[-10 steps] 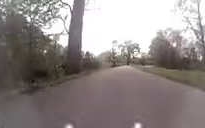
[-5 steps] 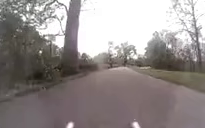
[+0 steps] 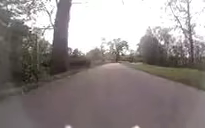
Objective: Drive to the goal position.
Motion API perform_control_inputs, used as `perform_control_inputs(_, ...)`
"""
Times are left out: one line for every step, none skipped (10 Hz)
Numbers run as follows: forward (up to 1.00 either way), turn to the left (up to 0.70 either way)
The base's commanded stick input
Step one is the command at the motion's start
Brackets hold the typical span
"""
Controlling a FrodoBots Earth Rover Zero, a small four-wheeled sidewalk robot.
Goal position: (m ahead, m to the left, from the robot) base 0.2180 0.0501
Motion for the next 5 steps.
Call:
perform_control_inputs(1.00,0.00)
perform_control_inputs(1.00,0.00)
perform_control_inputs(1.00,0.00)
perform_control_inputs(1.00,0.00)
perform_control_inputs(1.00,0.00)
